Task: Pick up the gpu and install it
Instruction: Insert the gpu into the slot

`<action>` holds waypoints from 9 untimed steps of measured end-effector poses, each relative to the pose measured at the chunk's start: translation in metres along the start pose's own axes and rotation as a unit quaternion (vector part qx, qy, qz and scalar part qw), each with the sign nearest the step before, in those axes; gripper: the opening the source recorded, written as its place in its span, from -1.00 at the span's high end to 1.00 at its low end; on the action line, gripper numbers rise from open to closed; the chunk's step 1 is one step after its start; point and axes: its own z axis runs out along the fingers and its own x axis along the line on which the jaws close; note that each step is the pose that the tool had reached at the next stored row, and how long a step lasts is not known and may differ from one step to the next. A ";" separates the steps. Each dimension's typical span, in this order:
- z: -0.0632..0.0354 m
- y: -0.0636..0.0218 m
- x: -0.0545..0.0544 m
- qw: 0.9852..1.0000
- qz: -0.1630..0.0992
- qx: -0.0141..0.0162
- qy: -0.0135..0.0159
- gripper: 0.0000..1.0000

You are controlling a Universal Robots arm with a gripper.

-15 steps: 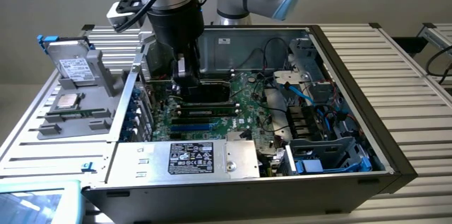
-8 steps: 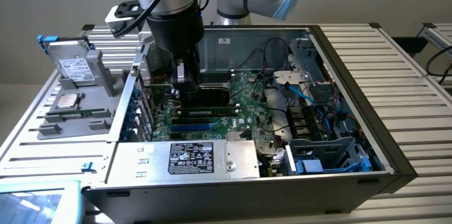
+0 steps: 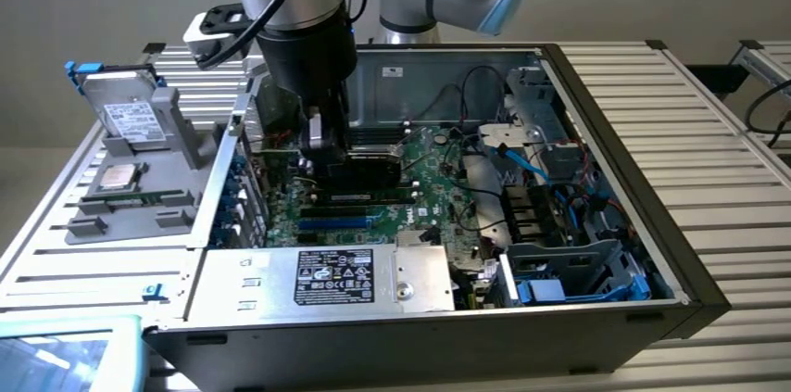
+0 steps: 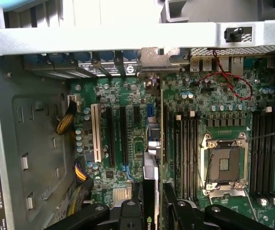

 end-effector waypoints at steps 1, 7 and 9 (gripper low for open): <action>0.0003 0.0001 0.000 1.000 0.000 0.000 0.000 0.45; 0.0047 0.0008 0.000 1.000 0.000 -0.002 0.000 0.45; 0.0061 0.0014 0.000 1.000 0.000 -0.002 0.000 0.45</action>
